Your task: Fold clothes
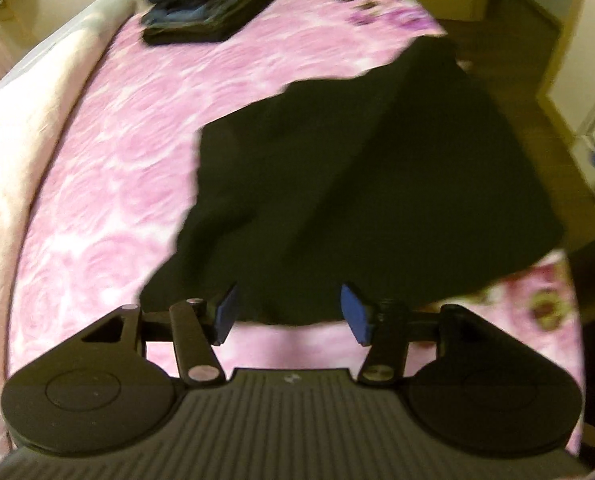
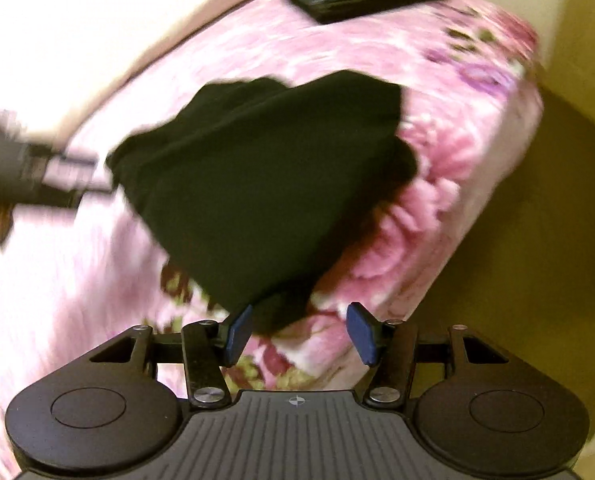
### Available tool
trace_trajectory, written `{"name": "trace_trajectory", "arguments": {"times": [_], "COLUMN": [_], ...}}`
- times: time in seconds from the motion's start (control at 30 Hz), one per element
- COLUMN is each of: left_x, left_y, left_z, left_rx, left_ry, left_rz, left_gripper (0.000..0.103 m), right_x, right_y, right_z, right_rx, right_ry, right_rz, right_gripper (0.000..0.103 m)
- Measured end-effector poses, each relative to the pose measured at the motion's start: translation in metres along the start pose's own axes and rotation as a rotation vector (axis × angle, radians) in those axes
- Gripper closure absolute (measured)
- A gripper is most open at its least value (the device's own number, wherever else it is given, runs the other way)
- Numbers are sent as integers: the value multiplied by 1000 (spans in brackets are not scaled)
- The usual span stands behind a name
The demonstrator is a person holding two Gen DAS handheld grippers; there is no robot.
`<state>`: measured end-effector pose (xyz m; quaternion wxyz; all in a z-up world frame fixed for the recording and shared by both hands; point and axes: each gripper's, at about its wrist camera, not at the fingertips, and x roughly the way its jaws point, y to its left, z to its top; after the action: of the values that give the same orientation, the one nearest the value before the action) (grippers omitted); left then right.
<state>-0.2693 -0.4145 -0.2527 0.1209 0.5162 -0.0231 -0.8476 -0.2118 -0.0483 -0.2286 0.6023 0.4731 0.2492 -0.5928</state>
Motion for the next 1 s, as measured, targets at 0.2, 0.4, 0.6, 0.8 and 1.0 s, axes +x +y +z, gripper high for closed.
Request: {"name": "trace_trajectory", "arguments": {"times": [0.2,0.4,0.6,0.8,1.0], "left_x": [15,66,83,87,85], "left_y": [-71,-93,-79,-82,-80], "left_z": [32,49,55,61,65], "left_rx": [125,125,30,32,36], "left_ry": [-37,81,186,200,184], "left_rz": [-90,-93,-106,-99,-110], "left_gripper": [47,42,35,35,35], "right_x": [27,103,150,115,149], "right_y": [-72,-126,-160,-116,-154], "right_z": [43,74,99,155,159], "right_rx": [286,469,639,112,331], "right_ry": [-74,-47,-35,-113,-13], "right_rz": [177,400,558,411,463], "right_gripper": [11,11,39,64,66]}}
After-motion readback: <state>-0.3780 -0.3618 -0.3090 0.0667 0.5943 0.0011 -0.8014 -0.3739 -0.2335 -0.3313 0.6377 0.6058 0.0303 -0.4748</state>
